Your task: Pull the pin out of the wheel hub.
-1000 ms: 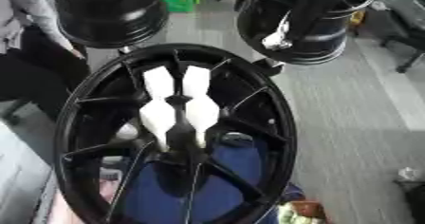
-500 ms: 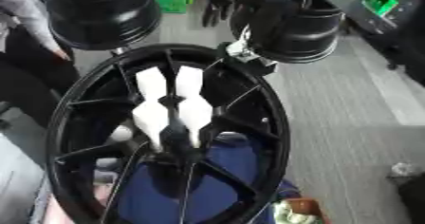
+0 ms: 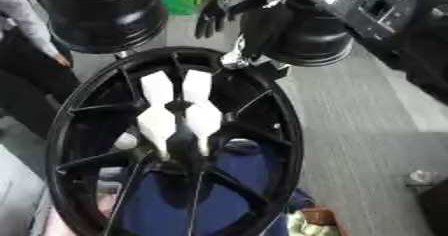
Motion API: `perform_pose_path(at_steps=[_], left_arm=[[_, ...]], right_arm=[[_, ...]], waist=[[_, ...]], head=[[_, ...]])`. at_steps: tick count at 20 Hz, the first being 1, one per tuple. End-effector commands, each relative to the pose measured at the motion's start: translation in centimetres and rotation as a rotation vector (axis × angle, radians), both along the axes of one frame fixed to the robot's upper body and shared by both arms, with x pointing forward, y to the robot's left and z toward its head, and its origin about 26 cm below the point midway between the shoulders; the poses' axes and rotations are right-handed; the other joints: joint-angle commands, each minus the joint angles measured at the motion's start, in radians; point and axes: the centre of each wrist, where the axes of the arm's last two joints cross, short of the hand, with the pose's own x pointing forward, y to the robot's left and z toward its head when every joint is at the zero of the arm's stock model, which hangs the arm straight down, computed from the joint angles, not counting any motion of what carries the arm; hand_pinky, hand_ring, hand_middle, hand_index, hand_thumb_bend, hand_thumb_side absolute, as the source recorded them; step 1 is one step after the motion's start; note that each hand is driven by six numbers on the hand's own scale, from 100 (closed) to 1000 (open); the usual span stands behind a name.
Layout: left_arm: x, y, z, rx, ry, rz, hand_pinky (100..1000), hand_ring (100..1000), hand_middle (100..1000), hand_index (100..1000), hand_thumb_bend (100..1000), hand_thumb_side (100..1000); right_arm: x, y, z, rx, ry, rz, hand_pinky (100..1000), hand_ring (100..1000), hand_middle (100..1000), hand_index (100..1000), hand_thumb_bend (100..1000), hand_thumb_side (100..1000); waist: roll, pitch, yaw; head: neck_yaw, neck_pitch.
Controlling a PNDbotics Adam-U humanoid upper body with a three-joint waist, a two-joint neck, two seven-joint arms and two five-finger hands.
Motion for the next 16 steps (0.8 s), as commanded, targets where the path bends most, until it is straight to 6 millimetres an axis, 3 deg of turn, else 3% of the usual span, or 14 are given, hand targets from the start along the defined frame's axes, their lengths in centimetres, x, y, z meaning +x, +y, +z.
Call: perform_pose_path(at_steps=[1,4,6,10,16], left_arm=[[-0.3,0.2,1.0,0.034,-0.025,-0.002,767,850,746,781,514,724],[-0.3,0.2,1.0,0.035,-0.024,-0.002,766,851,746,781,513,724],[-0.4,0.3,1.0,0.045,-0.02,0.004,766,852,747,778,510,725],[-0.4,0.3,1.2,0.051,-0.022,0.004,766,853,747,776,506,727],[-0.4,0.3,1.1,0.053,-0.018,0.001,767,855,747,773,500,728]], right_arm=[[-1.0,-0.6,1.6,0.01,-0.052,-0.026,902,896,846,918,197,547],[-1.3,-0.6,1.7,0.012,-0.054,-0.032,900,895,845,917,203,541],[-1.7,-1.0,1.6,0.0,-0.06,-0.043,899,897,849,918,212,584],[-2.9,-0.9,1.5,-0.008,-0.059,-0.04,900,899,854,918,219,616],[-4.6,-0.6,1.5,-0.002,-0.045,-0.015,900,897,854,919,207,614]], waist=[[0.003,-0.01,0.002],[0.002,-0.008,0.002],[-0.005,0.014,0.0],[-0.01,0.032,-0.001],[-0.013,0.038,-0.001]], head=[[0.01,0.005],[0.014,0.005],[0.039,0.005],[0.054,0.005],[0.057,0.005]])
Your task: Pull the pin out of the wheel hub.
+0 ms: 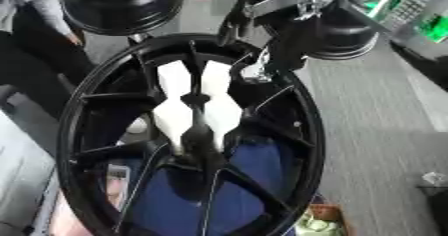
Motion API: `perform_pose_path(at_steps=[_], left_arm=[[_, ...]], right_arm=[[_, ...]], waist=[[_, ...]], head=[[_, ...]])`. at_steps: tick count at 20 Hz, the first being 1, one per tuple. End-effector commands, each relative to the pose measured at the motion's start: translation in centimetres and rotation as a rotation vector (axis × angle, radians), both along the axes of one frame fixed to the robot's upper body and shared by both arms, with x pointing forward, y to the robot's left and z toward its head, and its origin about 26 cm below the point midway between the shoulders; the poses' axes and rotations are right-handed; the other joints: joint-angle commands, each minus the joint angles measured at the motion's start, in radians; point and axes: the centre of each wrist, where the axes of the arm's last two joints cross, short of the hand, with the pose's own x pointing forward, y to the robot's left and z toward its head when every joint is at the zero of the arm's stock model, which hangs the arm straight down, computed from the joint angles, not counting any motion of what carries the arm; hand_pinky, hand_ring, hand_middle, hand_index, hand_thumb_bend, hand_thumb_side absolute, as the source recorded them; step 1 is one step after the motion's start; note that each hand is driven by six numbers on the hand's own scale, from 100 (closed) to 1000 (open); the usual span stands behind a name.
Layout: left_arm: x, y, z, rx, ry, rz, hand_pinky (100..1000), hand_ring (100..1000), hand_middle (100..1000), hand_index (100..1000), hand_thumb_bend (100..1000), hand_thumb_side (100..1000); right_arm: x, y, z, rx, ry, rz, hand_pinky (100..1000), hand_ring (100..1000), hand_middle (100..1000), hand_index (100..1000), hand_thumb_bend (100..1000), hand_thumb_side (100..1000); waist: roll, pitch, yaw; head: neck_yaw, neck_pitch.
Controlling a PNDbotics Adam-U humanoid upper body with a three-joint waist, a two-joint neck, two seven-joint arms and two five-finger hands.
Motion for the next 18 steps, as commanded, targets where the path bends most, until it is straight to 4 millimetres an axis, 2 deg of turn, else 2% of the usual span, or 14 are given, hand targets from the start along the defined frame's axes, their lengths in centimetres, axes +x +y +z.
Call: perform_pose_path(at_steps=[1,3,10,15,18], left_arm=[[-0.3,0.2,1.1,0.041,-0.028,-0.001,767,855,747,773,500,728],[-0.3,0.2,1.1,0.041,-0.027,-0.002,766,855,747,773,499,728],[-0.3,0.0,0.8,0.041,-0.01,-0.014,766,856,747,771,492,731],[-0.3,-0.1,0.7,0.043,0.005,-0.022,766,857,746,770,489,733],[-0.3,-0.1,0.6,0.041,0.008,-0.025,766,857,745,770,486,734]], right_arm=[[-1.2,-0.4,1.1,0.007,-0.02,0.005,900,899,857,920,217,626],[-1.8,-0.3,1.0,0.003,-0.014,0.013,901,901,860,920,224,632],[-2.5,0.2,0.2,-0.024,-0.027,0.019,902,903,854,921,340,603],[-2.2,0.5,-0.4,-0.024,-0.008,0.017,904,905,858,927,325,592],[-2.0,0.5,-0.7,-0.015,0.013,0.004,906,905,860,925,316,553]], waist=[[0.003,-0.013,0.0],[0.002,-0.013,0.001],[0.003,-0.014,0.003],[0.002,-0.014,0.005],[0.002,-0.012,0.007]], head=[[0.006,0.005],[0.006,0.005],[0.006,0.005],[0.005,0.005],[0.006,0.005]])
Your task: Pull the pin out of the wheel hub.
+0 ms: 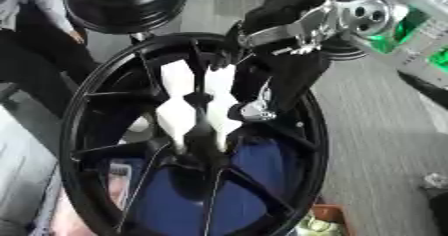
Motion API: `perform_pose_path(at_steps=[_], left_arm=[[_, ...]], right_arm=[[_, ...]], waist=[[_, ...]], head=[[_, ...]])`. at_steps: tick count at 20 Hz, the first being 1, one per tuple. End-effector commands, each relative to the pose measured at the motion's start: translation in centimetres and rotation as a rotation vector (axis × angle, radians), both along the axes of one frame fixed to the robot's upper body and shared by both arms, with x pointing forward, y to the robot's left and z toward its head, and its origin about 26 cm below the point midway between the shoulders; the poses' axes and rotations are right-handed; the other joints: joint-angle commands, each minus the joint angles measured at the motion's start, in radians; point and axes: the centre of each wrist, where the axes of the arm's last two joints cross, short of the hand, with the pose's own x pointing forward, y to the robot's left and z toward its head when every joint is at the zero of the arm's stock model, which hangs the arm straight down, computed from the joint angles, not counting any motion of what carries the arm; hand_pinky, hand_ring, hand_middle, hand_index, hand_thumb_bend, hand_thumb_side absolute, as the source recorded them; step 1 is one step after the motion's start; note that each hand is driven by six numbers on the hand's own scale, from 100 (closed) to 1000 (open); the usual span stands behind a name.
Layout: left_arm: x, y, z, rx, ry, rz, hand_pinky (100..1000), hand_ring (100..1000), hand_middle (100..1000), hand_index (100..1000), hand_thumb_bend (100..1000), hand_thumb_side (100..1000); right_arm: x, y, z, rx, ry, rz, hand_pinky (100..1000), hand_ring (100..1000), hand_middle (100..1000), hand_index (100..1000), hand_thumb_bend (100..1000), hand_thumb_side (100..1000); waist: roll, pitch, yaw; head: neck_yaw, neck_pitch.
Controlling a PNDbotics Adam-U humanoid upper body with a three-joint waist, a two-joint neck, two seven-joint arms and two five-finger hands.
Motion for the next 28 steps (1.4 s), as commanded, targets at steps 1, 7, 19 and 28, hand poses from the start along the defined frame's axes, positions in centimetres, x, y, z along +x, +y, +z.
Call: perform_pose_path(at_steps=[1,7,19,28], left_arm=[[-0.3,0.2,0.9,0.03,-0.02,-0.003,766,857,745,769,486,734],[-0.3,0.1,0.8,0.023,-0.016,-0.005,766,859,744,767,483,736],[-0.3,0.1,0.8,0.016,-0.017,-0.003,765,860,742,764,475,736],[-0.3,0.1,0.8,0.014,-0.015,-0.004,764,861,742,764,469,739]], right_arm=[[0.2,-0.4,0.4,0.011,0.004,-0.037,905,904,858,924,313,545],[1.2,-1.0,-0.1,0.035,0.043,-0.075,901,891,840,911,265,515],[2.3,-0.9,-1.2,0.037,0.093,-0.057,902,888,846,912,226,555],[2.5,-0.8,-2.4,0.009,0.12,-0.017,913,904,867,923,423,402]], waist=[[0.005,-0.011,0.002],[0.006,-0.003,0.008],[0.007,-0.001,0.013],[0.004,0.007,0.019]], head=[[0.004,0.005],[0.008,0.005],[0.006,0.004],[0.007,0.003]])
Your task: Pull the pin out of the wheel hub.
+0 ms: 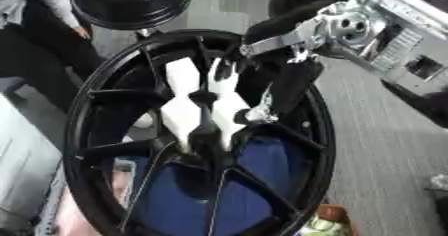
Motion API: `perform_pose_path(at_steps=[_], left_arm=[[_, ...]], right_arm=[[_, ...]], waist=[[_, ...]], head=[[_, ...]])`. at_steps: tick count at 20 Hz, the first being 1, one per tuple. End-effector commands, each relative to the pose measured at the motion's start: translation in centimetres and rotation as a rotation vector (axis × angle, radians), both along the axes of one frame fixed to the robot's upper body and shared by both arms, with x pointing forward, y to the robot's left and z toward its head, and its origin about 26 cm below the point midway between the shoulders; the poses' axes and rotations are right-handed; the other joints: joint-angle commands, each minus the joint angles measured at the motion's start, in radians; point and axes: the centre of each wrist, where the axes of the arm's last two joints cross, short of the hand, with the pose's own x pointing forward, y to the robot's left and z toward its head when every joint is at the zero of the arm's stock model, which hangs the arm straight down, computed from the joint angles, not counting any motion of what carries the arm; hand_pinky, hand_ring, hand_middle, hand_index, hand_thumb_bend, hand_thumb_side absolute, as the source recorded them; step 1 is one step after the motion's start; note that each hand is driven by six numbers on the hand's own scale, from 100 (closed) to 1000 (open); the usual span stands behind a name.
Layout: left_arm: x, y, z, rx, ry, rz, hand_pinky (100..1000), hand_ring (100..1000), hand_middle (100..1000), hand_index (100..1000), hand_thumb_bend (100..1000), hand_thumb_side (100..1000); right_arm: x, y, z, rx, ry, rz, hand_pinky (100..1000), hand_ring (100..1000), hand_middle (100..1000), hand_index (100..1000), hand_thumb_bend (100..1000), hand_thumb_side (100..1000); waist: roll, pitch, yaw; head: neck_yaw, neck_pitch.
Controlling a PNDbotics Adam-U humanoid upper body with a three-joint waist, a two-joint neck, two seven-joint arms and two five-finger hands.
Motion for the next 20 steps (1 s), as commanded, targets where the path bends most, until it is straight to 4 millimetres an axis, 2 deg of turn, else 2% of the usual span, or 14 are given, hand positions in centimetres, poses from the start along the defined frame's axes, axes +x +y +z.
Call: perform_pose_path(at_steps=[1,5,8,12,17,20], left_arm=[[-0.3,0.0,0.9,0.017,-0.025,-0.004,764,861,742,764,469,739],[-0.3,0.0,0.8,0.014,-0.019,-0.006,764,861,742,763,458,733],[-0.3,0.1,0.7,0.013,-0.016,-0.004,763,862,742,763,464,741],[-0.3,0.1,0.7,0.014,-0.013,0.0,763,862,743,763,463,741],[-0.3,0.2,0.6,0.019,-0.007,0.003,762,862,743,763,462,742],[-0.3,0.2,0.6,0.021,-0.005,0.004,762,862,743,763,462,742]], right_arm=[[0.3,-0.3,-0.1,-0.023,-0.003,0.002,912,903,865,916,416,406],[0.6,-0.2,-0.3,-0.025,-0.006,-0.005,910,899,860,911,398,385],[0.8,-0.3,-0.4,-0.023,0.0,-0.009,907,893,853,911,385,405],[0.4,-0.4,0.0,-0.02,-0.013,-0.003,901,876,804,904,384,408],[-1.0,-0.5,1.5,-0.006,-0.084,0.015,894,857,770,885,422,321],[-1.9,-0.6,2.0,-0.011,-0.12,0.024,893,853,761,883,441,316]], waist=[[0.004,-0.008,0.002],[0.005,-0.005,0.003],[0.005,-0.003,0.003],[0.004,-0.004,0.001],[0.005,-0.008,-0.003],[0.005,-0.009,-0.004]], head=[[0.001,0.002],[0.002,0.0],[0.003,0.001],[0.005,0.0],[0.011,-0.002],[0.01,-0.006]])
